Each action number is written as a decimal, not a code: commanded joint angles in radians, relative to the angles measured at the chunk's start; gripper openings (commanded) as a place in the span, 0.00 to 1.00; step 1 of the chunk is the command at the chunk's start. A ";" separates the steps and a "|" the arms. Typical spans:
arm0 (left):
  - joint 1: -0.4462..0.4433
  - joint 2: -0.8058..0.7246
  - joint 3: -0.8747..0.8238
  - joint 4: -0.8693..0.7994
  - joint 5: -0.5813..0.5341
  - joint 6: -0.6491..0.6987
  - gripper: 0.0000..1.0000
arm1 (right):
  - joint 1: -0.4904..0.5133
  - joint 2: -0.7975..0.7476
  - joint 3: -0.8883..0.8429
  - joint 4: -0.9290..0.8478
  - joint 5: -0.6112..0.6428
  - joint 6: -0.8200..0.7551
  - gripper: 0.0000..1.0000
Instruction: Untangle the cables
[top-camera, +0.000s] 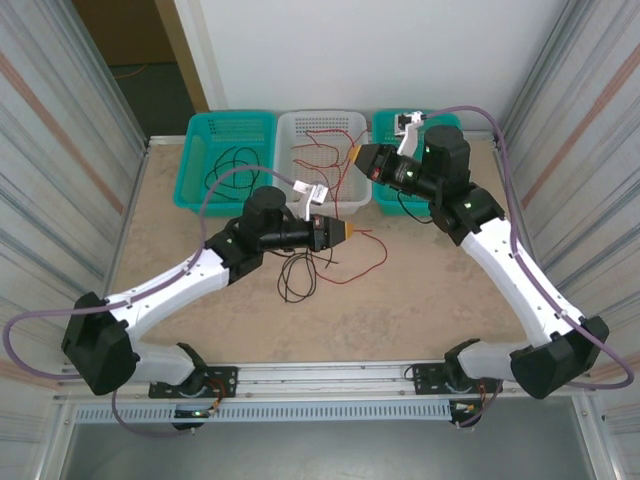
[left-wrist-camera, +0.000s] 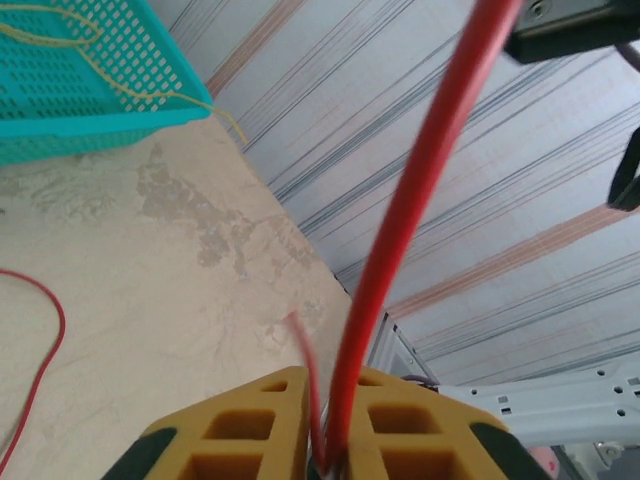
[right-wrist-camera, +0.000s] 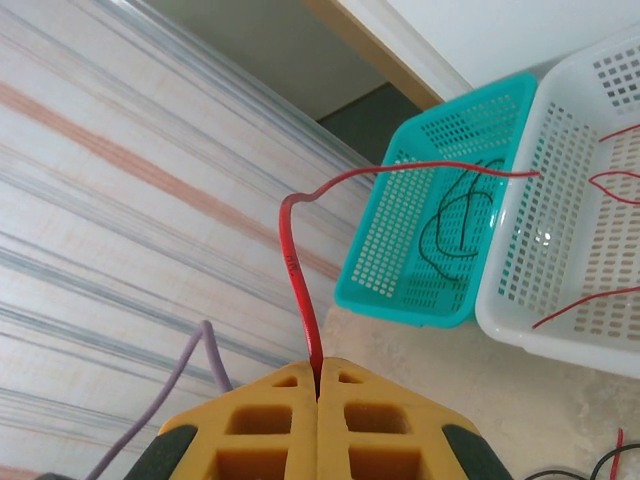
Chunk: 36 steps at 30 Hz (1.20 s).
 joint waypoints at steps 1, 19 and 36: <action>-0.003 -0.028 -0.013 0.014 0.003 -0.009 0.38 | -0.012 0.038 0.017 0.045 0.019 -0.001 0.00; 0.087 -0.262 -0.059 -0.582 -0.602 0.014 0.75 | -0.083 0.462 0.303 0.049 -0.004 -0.097 0.00; 0.224 -0.244 -0.121 -0.795 -0.531 -0.048 0.75 | -0.123 0.714 0.446 -0.113 -0.003 -0.189 0.43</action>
